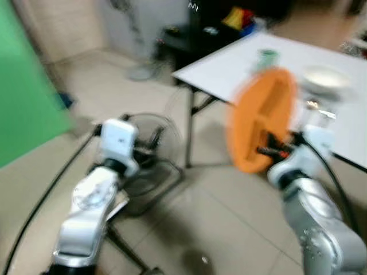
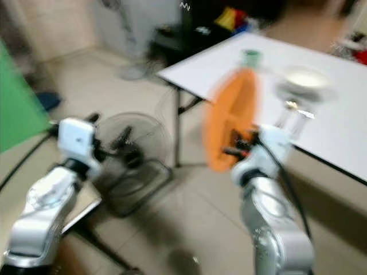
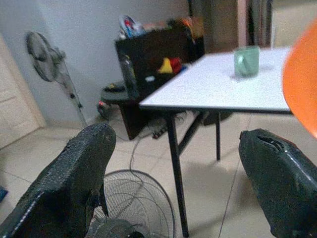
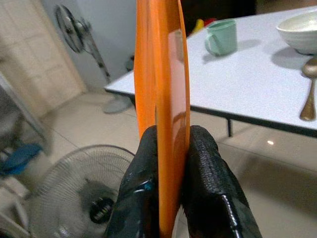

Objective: Setting the table

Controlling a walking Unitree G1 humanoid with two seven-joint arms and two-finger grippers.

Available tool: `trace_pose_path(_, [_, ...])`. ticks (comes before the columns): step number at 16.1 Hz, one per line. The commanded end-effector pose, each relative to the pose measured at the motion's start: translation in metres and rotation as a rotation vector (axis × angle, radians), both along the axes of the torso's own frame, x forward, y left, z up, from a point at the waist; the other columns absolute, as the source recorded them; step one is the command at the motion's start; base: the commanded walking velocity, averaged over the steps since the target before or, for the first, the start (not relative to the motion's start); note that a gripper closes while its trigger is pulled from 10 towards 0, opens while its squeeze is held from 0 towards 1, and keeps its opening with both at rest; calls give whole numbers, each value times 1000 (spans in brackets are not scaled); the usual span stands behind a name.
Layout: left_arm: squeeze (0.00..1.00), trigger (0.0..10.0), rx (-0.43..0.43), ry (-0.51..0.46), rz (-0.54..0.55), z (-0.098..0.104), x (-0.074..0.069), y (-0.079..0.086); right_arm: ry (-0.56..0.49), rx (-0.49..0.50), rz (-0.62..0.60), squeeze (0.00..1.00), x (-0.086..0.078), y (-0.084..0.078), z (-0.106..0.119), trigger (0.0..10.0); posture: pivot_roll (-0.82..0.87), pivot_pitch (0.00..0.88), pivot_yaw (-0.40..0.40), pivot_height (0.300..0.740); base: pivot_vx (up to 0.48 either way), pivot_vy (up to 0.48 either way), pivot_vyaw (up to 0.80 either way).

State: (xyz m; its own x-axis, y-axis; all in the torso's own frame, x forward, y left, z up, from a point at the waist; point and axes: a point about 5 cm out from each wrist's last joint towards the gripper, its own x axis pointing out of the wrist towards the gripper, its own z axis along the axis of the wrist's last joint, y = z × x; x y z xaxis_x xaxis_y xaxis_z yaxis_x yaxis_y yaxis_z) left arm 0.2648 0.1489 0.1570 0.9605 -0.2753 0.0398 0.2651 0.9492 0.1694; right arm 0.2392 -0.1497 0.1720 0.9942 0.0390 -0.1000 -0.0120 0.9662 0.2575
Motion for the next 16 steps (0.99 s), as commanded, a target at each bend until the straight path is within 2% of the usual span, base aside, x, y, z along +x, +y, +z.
trace_pose_path(1, [0,10000,-8,-3,-31,2,0,-8,-34,-16,-44,0,-2,-10,7,10000,35,0,50,740,277,0,0])
trace_pose_path(6, [0,10000,-11,8,-22,-1,-2,-5,-31,-16,-15,0,-1,-9,7,10000,38,0,36,740,283,0,0])
trace_pose_path(11, [0,10000,-14,16,-10,-2,-8,-2,0,47,35,0,0,-6,2,10000,55,0,10,740,289,0,0])
trace_pose_path(16, [0,10000,-12,17,-3,-2,-10,1,15,68,59,0,0,-5,0,10000,62,0,5,740,308,0,0])
